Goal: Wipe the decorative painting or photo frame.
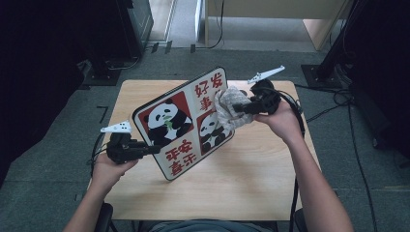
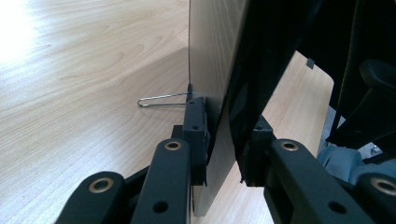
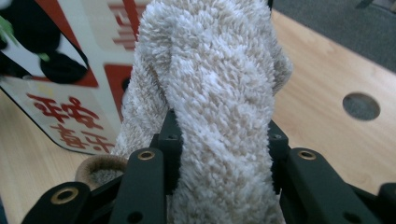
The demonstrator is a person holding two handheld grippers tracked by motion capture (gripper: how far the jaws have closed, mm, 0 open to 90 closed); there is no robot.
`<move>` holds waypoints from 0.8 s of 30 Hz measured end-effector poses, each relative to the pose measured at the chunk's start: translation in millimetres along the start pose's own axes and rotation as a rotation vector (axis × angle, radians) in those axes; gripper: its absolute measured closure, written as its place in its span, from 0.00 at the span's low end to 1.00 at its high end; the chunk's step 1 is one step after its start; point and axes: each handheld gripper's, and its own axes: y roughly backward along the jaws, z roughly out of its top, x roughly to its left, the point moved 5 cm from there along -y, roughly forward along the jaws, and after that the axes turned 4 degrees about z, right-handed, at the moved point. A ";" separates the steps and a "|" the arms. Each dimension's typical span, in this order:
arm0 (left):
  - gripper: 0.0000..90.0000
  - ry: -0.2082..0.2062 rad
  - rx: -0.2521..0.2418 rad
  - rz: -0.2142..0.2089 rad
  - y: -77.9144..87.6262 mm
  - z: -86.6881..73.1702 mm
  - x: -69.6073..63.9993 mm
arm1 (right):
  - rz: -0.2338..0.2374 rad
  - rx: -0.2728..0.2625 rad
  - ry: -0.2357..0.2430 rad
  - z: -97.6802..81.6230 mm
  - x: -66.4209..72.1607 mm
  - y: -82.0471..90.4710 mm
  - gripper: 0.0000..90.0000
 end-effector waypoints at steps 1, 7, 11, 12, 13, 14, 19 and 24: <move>0.85 0.001 0.000 -0.001 0.0 0.0 0.0 | -0.001 -0.005 0.014 9.8 3.8 4.8 0.70; 0.85 0.008 0.001 -0.009 0.0 -0.3 0.4 | -0.008 -0.016 0.052 37.0 15.6 12.8 0.70; 0.85 0.006 -0.001 -0.005 0.1 -0.1 0.3 | -0.011 -0.022 0.067 52.8 22.3 16.1 0.70; 0.85 0.006 -0.001 -0.005 0.1 -0.1 0.4 | -0.009 -0.030 0.076 57.2 24.1 16.8 0.70; 0.85 0.006 -0.001 -0.005 0.1 -0.1 0.4 | -0.009 -0.030 0.076 57.2 24.1 16.8 0.70; 0.85 0.006 0.000 -0.004 0.1 -0.1 0.4 | -0.005 -0.036 0.081 61.2 26.5 17.7 0.70; 0.85 0.010 -0.001 -0.005 0.1 -0.1 0.3 | -0.001 -0.041 0.101 77.0 36.7 14.9 0.70; 0.86 0.004 0.000 0.000 0.2 0.0 0.6 | 0.001 -0.029 0.092 74.7 35.0 7.1 0.70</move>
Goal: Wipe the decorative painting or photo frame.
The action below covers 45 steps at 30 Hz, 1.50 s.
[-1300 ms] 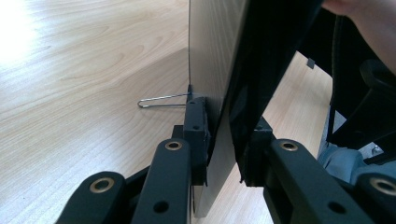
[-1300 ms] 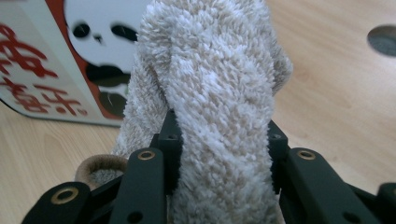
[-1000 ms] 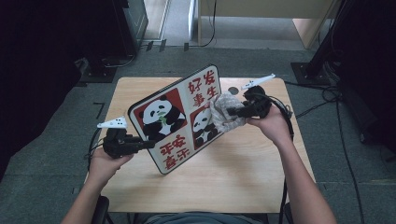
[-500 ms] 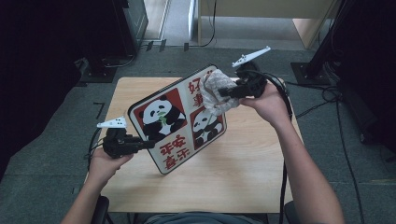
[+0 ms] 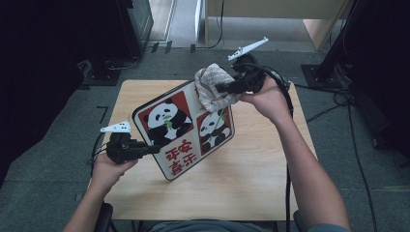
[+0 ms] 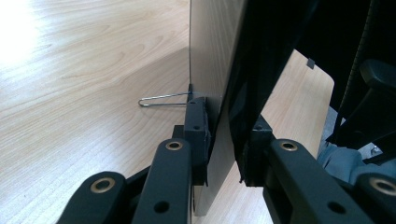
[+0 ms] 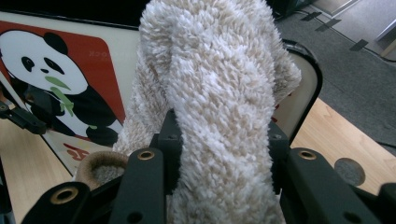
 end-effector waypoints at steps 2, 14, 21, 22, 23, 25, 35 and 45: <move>0.86 0.000 0.000 -0.001 0.0 0.1 0.1 | 0.000 0.000 -0.001 -1.0 -0.5 -0.6 0.70; 0.86 0.005 -0.001 0.001 0.8 0.0 1.1 | 0.014 0.031 -0.001 -17.5 1.5 -9.9 0.70; 0.86 0.003 -0.001 0.001 1.0 -0.1 1.1 | 0.024 0.031 -0.018 -30.9 -0.3 -16.6 0.70; 0.86 0.004 -0.002 0.001 0.9 -0.2 1.2 | 0.025 0.031 -0.020 -32.2 -0.2 -17.4 0.70; 0.86 0.004 -0.002 0.001 1.0 -0.2 1.4 | 0.030 0.031 -0.021 -35.8 -0.2 -19.2 0.70; 0.86 0.004 -0.003 0.001 1.1 -0.2 1.5 | 0.031 0.035 -0.024 -38.5 -0.4 -20.6 0.69; 0.86 0.005 -0.005 0.000 1.1 -0.4 1.7 | 0.049 0.040 -0.031 -54.5 -2.7 -28.8 0.69; 0.86 0.003 -0.005 0.002 1.7 -0.7 1.9 | 0.065 0.044 -0.042 -71.5 -4.9 -36.5 0.69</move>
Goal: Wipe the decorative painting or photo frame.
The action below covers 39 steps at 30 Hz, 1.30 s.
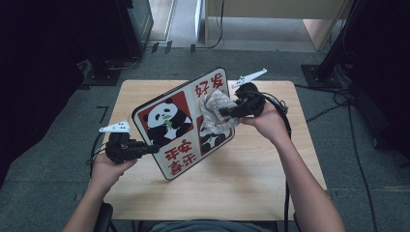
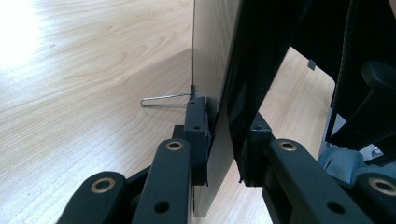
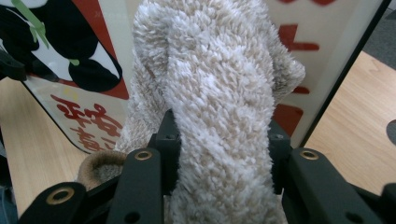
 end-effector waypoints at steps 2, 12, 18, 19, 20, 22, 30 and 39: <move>0.86 0.000 -0.002 0.001 -0.1 0.1 0.0 | 0.003 0.002 -0.002 -3.7 -1.1 -1.9 0.69; 0.86 -0.002 0.000 0.001 0.2 -0.1 0.0 | 0.014 0.006 -0.016 -16.5 -3.5 -9.0 0.69; 0.86 -0.003 -0.001 0.003 0.4 0.0 0.4 | 0.019 0.016 -0.020 -26.1 -4.8 -13.9 0.69; 0.86 -0.002 -0.001 0.004 0.4 0.0 0.4 | 0.021 0.019 -0.018 -27.7 -5.3 -14.7 0.68; 0.86 -0.002 -0.002 0.005 0.4 0.0 0.4 | 0.021 0.023 -0.025 -31.6 -5.6 -16.8 0.68; 0.86 -0.002 -0.002 0.005 0.5 0.0 0.4 | 0.020 0.026 -0.028 -32.9 -5.9 -17.5 0.68; 0.86 -0.005 -0.001 0.007 0.7 -0.1 0.5 | 0.030 0.029 -0.031 -48.6 -6.3 -27.2 0.68; 0.86 -0.002 -0.003 0.005 0.5 0.0 0.4 | 0.034 0.033 -0.039 -62.3 -7.7 -35.7 0.68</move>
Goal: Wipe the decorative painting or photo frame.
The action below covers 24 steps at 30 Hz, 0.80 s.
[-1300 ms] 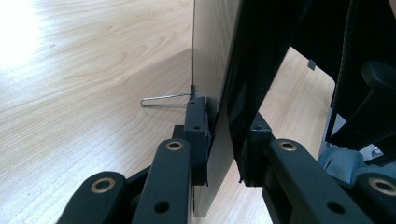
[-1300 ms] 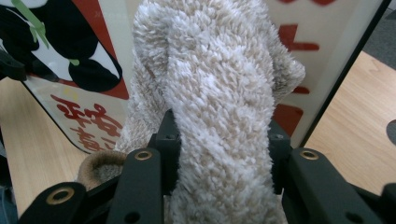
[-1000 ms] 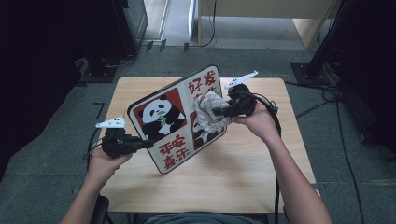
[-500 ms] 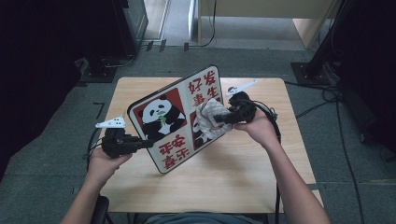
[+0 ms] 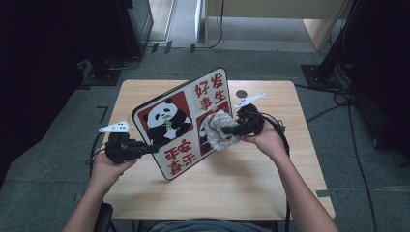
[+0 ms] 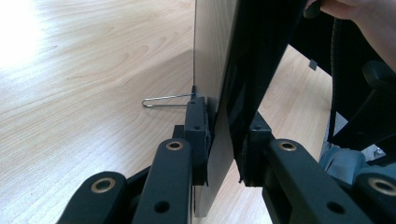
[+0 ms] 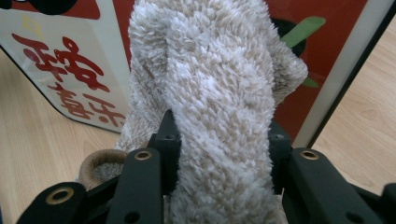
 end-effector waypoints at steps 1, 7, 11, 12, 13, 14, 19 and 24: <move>0.86 -0.001 0.000 0.000 0.0 0.0 0.0 | 0.003 -0.003 0.002 -1.7 -0.3 -1.2 0.68; 0.86 -0.006 0.004 -0.006 0.2 -0.3 -0.2 | 0.013 0.004 -0.011 -11.8 -2.5 -8.2 0.68; 0.86 -0.007 0.005 -0.007 0.2 -0.3 -0.2 | 0.015 0.025 -0.015 -18.9 -3.3 -13.5 0.68; 0.86 -0.007 0.005 -0.007 0.2 -0.3 -0.2 | 0.015 0.025 -0.015 -18.9 -3.3 -13.5 0.68; 0.86 -0.008 0.006 -0.006 0.3 -0.4 -0.3 | 0.008 0.026 -0.005 -22.9 -3.9 -16.0 0.68; 0.86 -0.009 0.007 -0.007 0.4 -0.4 -0.5 | 0.009 0.023 -0.006 -24.5 -4.1 -17.0 0.68; 0.86 -0.008 0.005 -0.008 0.3 -0.3 -0.5 | 0.015 0.050 -0.033 -36.2 -6.4 -24.3 0.68; 0.86 -0.012 0.008 -0.008 0.4 -0.2 -0.5 | 0.022 0.078 -0.051 -47.0 -6.6 -33.9 0.68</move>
